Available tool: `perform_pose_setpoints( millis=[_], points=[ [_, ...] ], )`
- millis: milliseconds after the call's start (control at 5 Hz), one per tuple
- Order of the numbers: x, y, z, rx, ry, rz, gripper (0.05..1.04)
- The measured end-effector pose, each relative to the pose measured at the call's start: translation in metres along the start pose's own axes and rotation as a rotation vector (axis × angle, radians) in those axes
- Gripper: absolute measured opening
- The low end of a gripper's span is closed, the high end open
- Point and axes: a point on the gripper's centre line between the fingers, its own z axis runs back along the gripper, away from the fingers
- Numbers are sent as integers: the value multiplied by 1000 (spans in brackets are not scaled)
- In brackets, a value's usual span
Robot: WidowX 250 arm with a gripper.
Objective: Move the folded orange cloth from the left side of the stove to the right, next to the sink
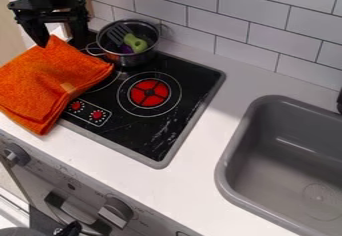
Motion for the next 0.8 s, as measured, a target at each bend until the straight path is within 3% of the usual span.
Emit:
perform_pose_setpoints(
  millis=[200, 600, 800],
  points=[
    [-6, -2, -9, -11, 35, 20, 999],
    [8, -13, -3, -83, 68, 477, 999],
    [13, -17, -5, -39, 59, 688, 999]
  ],
)
